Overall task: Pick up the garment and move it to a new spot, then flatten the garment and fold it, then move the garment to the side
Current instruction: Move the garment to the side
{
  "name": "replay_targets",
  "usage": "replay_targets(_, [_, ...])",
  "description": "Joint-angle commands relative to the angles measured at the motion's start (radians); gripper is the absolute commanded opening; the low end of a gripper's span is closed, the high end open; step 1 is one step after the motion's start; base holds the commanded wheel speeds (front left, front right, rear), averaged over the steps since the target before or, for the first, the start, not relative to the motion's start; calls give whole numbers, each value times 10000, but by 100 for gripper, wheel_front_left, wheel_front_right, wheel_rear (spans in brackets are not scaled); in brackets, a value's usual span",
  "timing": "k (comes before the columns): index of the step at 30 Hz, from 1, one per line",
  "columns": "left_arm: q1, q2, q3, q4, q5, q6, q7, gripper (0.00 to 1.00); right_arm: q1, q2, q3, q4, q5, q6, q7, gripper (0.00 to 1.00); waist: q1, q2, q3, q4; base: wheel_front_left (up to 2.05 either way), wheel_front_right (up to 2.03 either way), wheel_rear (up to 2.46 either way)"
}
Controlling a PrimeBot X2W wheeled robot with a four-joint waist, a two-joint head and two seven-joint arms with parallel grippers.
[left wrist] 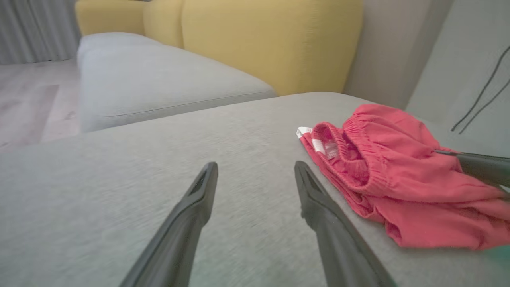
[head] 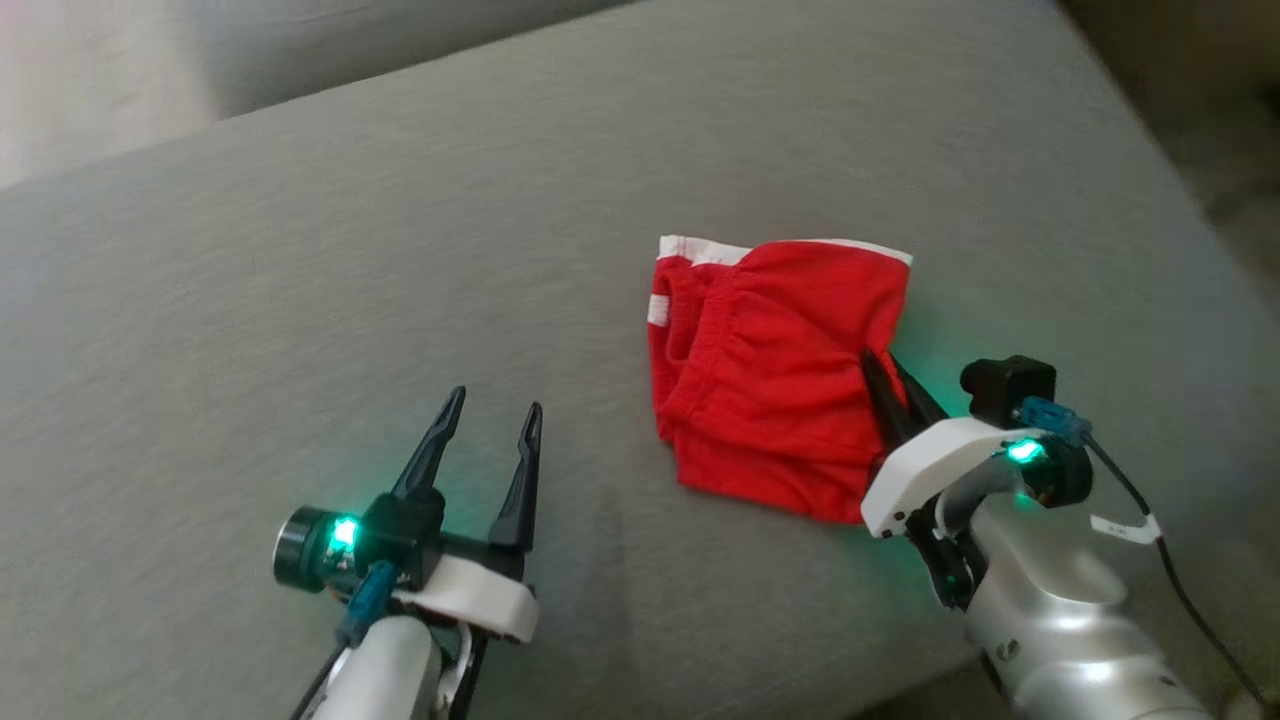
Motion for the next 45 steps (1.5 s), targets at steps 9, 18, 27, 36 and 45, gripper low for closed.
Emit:
replay_targets(9, [-626,20,24,-72,152,-107,-95,100,-762,62,22,-140,-163,-7,-218,0,0,0,878,-1638,0,0,0])
replay_targets(18, [-856,162,222,161,544,-206,-95,100,-2671,-867,-1769,889,-2522,-7,-198,0,0,0,1565,-732,0,0,0])
replay_targets(27, [-1087,248,398,88,741,-241,-95,100,-4284,-2794,-4416,1715,-5212,-7,516,83,0,0,2145,72,0,0,0])
replay_targets(36, [-1158,229,800,3,663,-88,-95,100,-4414,-1912,-7452,82,-7311,-7,-59,100,0,0,2075,182,0,0,0])
replay_targets(45, [-862,192,1666,-219,390,190,-95,100,-2845,-76,-6341,-2143,-6115,-7,-220,100,0,0,1285,809,0,0,0])
